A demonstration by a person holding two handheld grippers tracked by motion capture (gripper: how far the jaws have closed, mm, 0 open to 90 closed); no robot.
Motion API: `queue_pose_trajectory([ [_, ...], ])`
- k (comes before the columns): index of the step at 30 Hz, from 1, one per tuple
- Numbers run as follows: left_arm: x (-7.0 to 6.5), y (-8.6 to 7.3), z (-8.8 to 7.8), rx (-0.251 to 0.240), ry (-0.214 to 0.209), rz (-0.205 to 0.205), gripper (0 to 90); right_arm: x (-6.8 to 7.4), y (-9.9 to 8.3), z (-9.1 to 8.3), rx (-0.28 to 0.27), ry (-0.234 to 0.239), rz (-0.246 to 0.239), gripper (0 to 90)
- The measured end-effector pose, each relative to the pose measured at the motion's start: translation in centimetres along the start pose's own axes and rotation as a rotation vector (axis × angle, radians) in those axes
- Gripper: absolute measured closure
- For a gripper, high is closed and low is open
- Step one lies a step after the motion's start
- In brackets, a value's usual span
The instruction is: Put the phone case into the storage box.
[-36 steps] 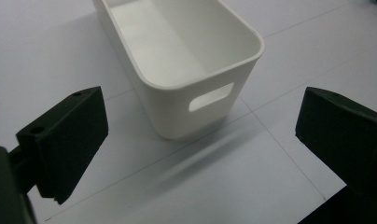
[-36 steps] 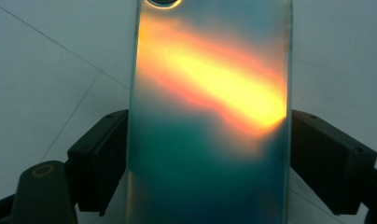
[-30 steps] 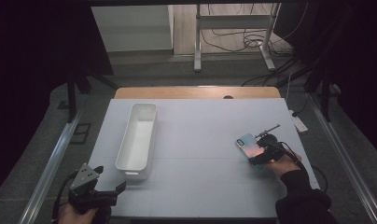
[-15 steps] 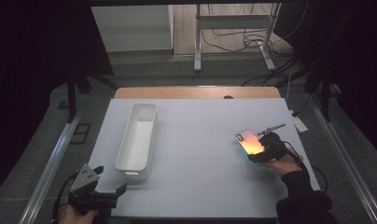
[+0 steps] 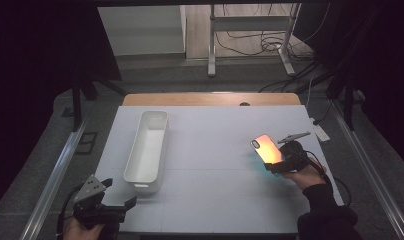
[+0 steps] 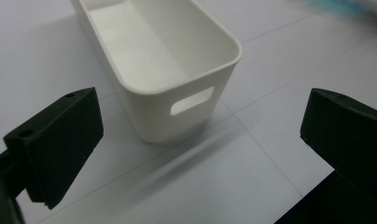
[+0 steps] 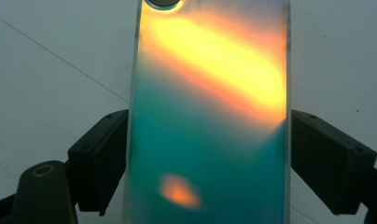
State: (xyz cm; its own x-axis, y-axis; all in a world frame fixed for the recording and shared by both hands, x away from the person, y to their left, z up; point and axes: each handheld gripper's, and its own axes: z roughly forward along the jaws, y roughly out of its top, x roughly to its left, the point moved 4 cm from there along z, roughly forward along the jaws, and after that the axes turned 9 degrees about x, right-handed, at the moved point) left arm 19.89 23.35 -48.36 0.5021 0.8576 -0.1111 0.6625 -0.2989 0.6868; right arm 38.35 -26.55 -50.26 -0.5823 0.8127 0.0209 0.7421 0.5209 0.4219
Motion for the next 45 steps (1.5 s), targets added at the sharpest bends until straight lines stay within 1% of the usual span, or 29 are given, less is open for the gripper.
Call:
queue_pose_trajectory([
  [3, -0.3, 0.4, -0.1, -0.009, -0.004, 0.013, 0.0, 0.2, 0.1, -0.3, -0.020, 0.005, -0.010, 16.7],
  [6, -0.6, 0.9, -0.2, -0.025, -0.022, 0.026, 0.0, 0.5, 0.3, -0.6, -0.033, 0.012, -0.013, 16.7],
  [7, -0.6, 0.9, -0.2, -0.025, -0.022, 0.026, 0.0, 0.5, 0.3, -0.6, -0.033, 0.012, -0.013, 16.7],
  [10, -0.9, 1.4, -0.1, -0.033, -0.049, 0.029, 0.0, 0.7, 0.4, -0.9, -0.052, 0.021, -0.018, 16.7],
  [14, -1.4, 2.2, 0.1, -0.052, -0.095, 0.035, 0.0, 0.9, 0.5, -1.4, -0.078, 0.035, -0.023, 16.7],
  [16, -1.6, 2.5, 0.1, -0.058, -0.105, 0.043, 0.0, 1.1, 0.6, -1.6, -0.091, 0.039, -0.028, 16.7],
  [18, -1.7, 2.9, 0.4, -0.054, -0.115, 0.061, 0.0, 1.3, 0.7, -1.8, -0.101, 0.045, -0.036, 16.7],
  [20, -1.8, 3.1, 0.5, -0.054, -0.118, 0.066, 0.0, 1.5, 0.7, -1.9, -0.107, 0.053, -0.044, 16.7],
  [23, -2.0, 3.7, 1.0, -0.051, -0.148, 0.079, 0.0, 1.7, 0.8, -2.1, -0.115, 0.059, -0.048, 16.7],
  [25, -2.2, 4.1, 1.3, -0.051, -0.156, 0.089, 0.0, 1.9, 0.8, -2.3, -0.123, 0.068, -0.059, 16.7],
  [29, -2.7, 5.1, 1.8, -0.064, -0.175, 0.115, 0.0, 2.2, 0.9, -2.6, -0.143, 0.082, -0.073, 16.7],
  [31, -2.8, 5.3, 1.8, -0.068, -0.180, 0.120, 0.0, 2.3, 1.0, -2.7, -0.150, 0.090, -0.075, 16.7],
  [35, -3.0, 6.2, 2.4, -0.082, -0.210, 0.127, 0.0, 2.8, 1.1, -3.1, -0.168, 0.105, -0.083, 16.7],
  [40, -3.4, 7.6, 3.4, -0.093, -0.241, 0.147, 0.0, 3.4, 1.1, -3.5, -0.195, 0.129, -0.097, 16.8],
  [41, -3.4, 7.6, 3.4, -0.093, -0.241, 0.147, 0.0, 3.4, 1.1, -3.5, -0.195, 0.129, -0.097, 16.8],
  [42, -3.6, 8.0, 3.7, -0.099, -0.254, 0.157, 0.0, 3.6, 1.2, -3.7, -0.205, 0.139, -0.102, 16.8],
  [45, -4.1, 8.8, 4.3, -0.103, -0.274, 0.177, 0.0, 3.8, 1.2, -3.8, -0.215, 0.149, -0.107, 16.8],
])
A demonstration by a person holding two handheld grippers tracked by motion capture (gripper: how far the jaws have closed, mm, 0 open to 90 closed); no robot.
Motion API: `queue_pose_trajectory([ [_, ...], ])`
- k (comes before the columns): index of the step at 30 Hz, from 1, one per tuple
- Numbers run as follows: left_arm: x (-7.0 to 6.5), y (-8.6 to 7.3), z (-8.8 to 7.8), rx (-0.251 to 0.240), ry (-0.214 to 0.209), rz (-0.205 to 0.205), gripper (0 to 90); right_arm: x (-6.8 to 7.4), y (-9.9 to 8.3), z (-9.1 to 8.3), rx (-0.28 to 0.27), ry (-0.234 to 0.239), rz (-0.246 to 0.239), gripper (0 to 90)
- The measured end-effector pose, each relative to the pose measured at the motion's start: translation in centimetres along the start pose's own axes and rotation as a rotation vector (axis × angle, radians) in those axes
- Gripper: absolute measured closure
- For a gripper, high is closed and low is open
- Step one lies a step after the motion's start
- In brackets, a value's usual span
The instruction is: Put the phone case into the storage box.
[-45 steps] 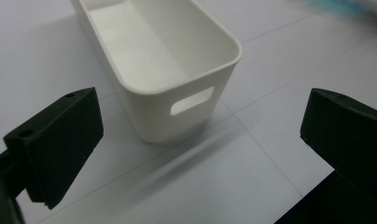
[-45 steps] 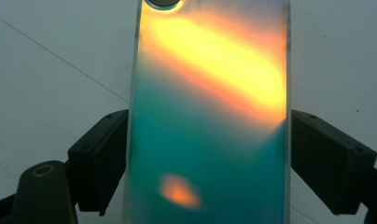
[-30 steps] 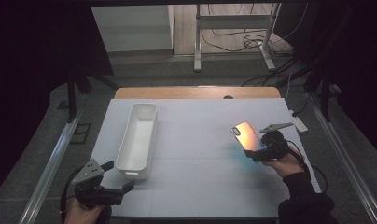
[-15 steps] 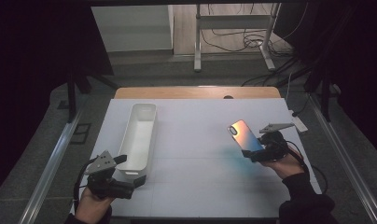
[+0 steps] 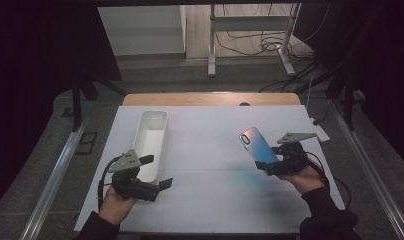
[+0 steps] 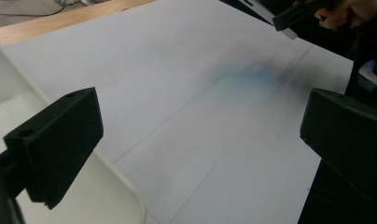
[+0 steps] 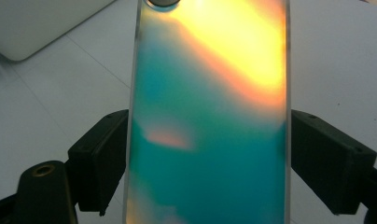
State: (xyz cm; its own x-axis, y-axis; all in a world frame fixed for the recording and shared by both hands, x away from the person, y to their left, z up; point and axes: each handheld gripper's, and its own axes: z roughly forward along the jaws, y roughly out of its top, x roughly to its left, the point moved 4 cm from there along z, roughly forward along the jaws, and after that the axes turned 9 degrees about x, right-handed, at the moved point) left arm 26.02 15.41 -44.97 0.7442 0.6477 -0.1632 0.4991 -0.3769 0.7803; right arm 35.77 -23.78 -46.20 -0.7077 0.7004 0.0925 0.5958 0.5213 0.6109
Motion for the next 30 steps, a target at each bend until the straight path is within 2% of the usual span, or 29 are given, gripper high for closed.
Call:
queue_pose_trajectory([
  [3, -0.1, 0.5, 0.5, 0.002, -0.013, 0.010, 0.0, 0.3, 0.1, -0.1, -0.013, 0.015, -0.003, 16.8],
  [4, -0.3, 0.9, 1.0, 0.002, -0.033, 0.019, 0.0, 0.4, 0.2, -0.2, -0.020, 0.019, -0.010, 16.8],
  [8, -0.5, 1.7, 2.0, -0.001, -0.063, 0.036, 0.0, 0.8, 0.3, -0.4, -0.035, 0.036, -0.017, 16.8],
  [19, -1.0, 3.6, 4.2, -0.005, -0.143, 0.058, 0.0, 1.9, 0.7, -0.6, -0.064, 0.077, -0.045, 16.8],
  [30, -1.1, 5.1, 6.1, 0.002, -0.183, 0.069, 0.0, 2.9, 1.1, -0.8, -0.082, 0.108, -0.065, 16.8],
])
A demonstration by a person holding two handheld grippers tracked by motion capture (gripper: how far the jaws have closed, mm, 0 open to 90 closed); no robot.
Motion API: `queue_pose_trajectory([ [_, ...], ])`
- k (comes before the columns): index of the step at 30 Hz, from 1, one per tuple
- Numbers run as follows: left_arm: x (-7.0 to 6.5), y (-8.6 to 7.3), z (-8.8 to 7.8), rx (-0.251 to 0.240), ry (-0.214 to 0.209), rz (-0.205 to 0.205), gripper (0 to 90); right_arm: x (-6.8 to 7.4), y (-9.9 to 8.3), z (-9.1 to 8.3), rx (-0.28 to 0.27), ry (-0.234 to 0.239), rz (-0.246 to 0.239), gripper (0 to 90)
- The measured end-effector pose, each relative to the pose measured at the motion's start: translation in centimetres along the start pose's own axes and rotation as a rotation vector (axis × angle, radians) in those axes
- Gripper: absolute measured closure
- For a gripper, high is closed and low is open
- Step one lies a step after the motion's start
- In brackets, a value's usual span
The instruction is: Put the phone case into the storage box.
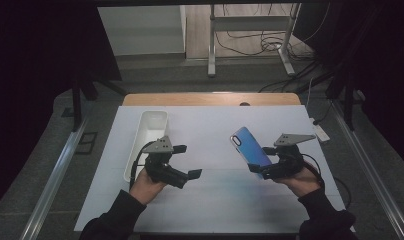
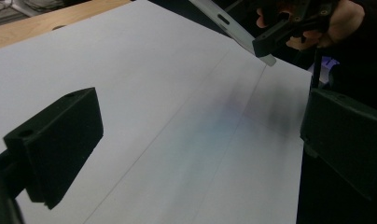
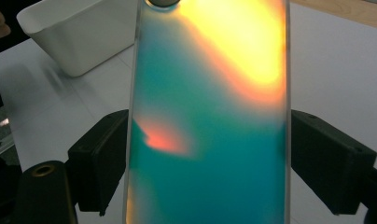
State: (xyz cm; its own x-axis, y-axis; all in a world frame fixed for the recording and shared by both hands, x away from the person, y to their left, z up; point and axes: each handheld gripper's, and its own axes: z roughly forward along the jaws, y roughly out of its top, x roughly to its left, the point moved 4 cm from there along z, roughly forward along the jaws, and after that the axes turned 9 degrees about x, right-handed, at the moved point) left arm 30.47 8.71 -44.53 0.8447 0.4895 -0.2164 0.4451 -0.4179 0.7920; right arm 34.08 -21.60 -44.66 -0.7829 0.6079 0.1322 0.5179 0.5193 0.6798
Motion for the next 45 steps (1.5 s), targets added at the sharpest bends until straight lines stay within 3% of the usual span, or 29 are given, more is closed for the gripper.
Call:
queue_pose_trajectory([
  [8, 0.0, 0.7, 1.1, 0.014, -0.024, 0.013, 0.0, 0.7, 0.2, 0.1, -0.002, 0.024, -0.012, 16.7],
  [15, -0.2, 1.2, 1.7, 0.019, -0.052, 0.058, 0.0, 1.3, 0.5, 0.1, -0.018, 0.046, -0.026, 16.8],
  [27, -0.6, 2.2, 3.3, 0.015, -0.138, 0.079, 0.0, 2.3, 0.8, 0.2, -0.032, 0.078, -0.062, 16.7],
  [34, -1.0, 2.6, 4.2, 0.018, -0.165, 0.088, 0.0, 3.0, 1.0, 0.4, -0.034, 0.094, -0.083, 16.7],
  [45, -1.8, 2.4, 4.4, 0.026, -0.200, 0.111, 1.9, 4.4, 1.1, 0.8, -0.033, 0.133, -0.122, 16.7],
])
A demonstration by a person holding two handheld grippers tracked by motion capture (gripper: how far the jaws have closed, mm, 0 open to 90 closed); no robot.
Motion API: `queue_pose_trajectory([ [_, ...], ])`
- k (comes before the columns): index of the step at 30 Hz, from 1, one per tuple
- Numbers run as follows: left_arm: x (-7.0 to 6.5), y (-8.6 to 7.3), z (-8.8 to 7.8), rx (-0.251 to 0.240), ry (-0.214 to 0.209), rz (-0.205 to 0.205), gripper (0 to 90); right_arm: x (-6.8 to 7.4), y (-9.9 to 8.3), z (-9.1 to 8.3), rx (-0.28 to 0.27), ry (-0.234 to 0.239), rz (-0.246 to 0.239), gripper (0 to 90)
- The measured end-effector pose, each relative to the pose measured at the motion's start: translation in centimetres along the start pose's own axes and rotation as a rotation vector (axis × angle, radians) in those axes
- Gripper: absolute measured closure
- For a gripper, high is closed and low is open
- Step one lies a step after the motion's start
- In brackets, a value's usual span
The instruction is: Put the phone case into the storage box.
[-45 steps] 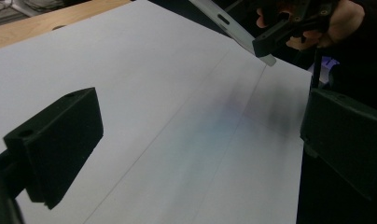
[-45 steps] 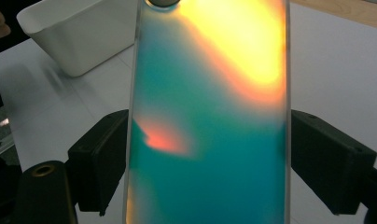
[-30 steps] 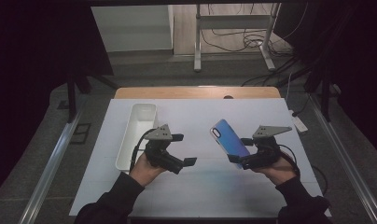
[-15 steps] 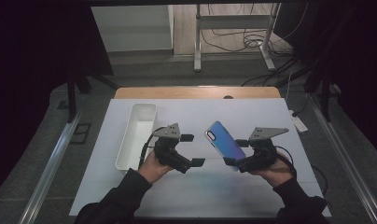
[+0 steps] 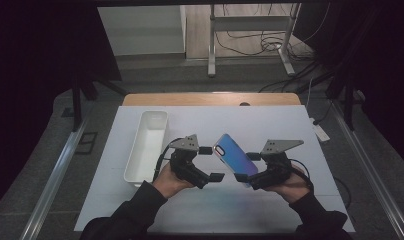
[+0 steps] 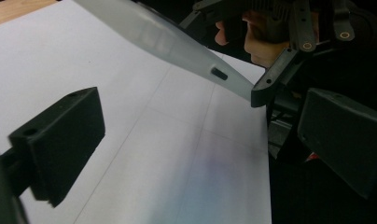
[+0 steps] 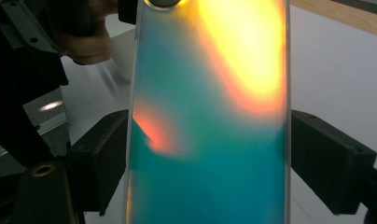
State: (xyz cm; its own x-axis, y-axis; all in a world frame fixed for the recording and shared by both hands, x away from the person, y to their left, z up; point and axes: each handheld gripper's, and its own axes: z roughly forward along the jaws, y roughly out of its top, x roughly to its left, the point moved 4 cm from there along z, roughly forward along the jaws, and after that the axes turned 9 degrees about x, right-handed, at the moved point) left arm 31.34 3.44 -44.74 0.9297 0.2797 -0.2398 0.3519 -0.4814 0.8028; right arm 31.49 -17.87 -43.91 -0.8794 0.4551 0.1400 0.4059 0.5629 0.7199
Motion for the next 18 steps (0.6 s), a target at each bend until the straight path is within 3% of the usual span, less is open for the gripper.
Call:
queue_pose_trajectory([
  [8, -0.30, -0.34, -0.32, -0.013, -0.046, 0.018, 9.8, 0.56, 0.04, 0.31, 0.006, 0.024, -0.019, 16.7],
  [17, -0.62, -0.63, -0.87, -0.010, -0.081, 0.032, 37.9, 0.80, 0.10, 0.35, 0.004, 0.042, -0.027, 16.7],
  [18, -0.69, -0.65, -0.89, -0.008, -0.099, 0.029, 45.0, 0.85, 0.12, 0.36, 0.002, 0.049, -0.031, 16.7],
])
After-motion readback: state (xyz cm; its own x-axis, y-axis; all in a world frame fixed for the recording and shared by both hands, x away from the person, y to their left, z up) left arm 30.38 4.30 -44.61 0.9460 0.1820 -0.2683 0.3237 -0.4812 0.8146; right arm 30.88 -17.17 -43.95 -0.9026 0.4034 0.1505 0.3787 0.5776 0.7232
